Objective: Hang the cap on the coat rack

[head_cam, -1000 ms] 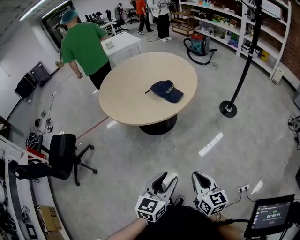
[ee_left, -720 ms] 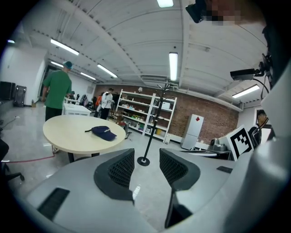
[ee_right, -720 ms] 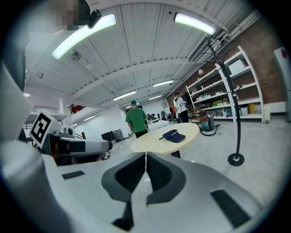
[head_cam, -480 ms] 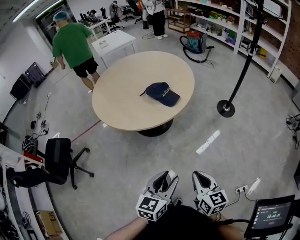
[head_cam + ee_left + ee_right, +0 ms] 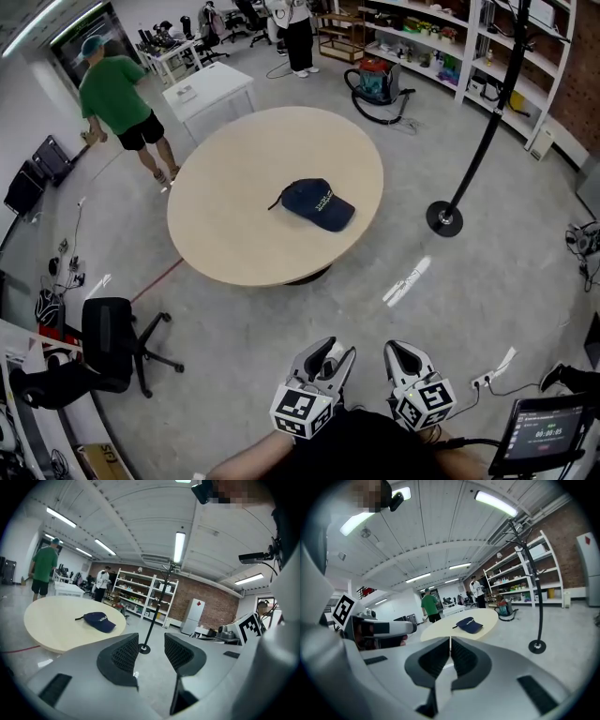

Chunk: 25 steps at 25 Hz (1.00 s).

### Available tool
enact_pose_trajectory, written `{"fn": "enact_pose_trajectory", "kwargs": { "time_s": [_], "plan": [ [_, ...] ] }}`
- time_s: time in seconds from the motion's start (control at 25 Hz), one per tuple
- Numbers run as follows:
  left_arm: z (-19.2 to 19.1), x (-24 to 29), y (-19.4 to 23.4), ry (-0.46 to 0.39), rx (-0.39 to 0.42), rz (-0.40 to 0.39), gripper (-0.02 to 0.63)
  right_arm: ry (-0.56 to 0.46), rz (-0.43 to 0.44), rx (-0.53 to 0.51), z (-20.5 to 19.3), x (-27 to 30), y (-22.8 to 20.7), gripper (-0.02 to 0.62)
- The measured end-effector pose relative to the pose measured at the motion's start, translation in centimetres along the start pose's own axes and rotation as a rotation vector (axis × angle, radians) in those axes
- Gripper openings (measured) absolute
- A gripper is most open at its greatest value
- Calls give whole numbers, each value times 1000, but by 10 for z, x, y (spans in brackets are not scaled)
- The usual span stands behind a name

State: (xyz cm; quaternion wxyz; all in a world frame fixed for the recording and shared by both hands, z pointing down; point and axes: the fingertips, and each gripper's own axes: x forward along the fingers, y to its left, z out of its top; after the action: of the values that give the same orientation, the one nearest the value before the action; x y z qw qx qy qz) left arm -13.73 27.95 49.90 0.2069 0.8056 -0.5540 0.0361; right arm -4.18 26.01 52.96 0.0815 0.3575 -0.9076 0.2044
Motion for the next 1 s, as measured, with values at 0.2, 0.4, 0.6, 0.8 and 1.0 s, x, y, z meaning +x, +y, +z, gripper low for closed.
{"fn": "enact_pose_trajectory", "kwargs": {
  "time_s": [0.2, 0.4, 0.6, 0.8, 1.0],
  "plan": [
    [16, 24, 33, -5, -11, -15, 181, 10, -29, 2, 13, 35, -10, 8],
    [31, 39, 68, -6, -34, -29, 181, 30, -35, -2, 25, 73, -8, 8],
    [38, 50, 99, -2, -50, -36, 181, 45, -63, -25, 31, 103, -5, 9],
    [44, 58, 115, 9, -69, -37, 181, 64, -74, -12, 37, 123, -9, 9],
    [46, 68, 130, 14, -78, -19, 181, 78, -46, 1, 38, 142, -11, 9]
  ]
}}
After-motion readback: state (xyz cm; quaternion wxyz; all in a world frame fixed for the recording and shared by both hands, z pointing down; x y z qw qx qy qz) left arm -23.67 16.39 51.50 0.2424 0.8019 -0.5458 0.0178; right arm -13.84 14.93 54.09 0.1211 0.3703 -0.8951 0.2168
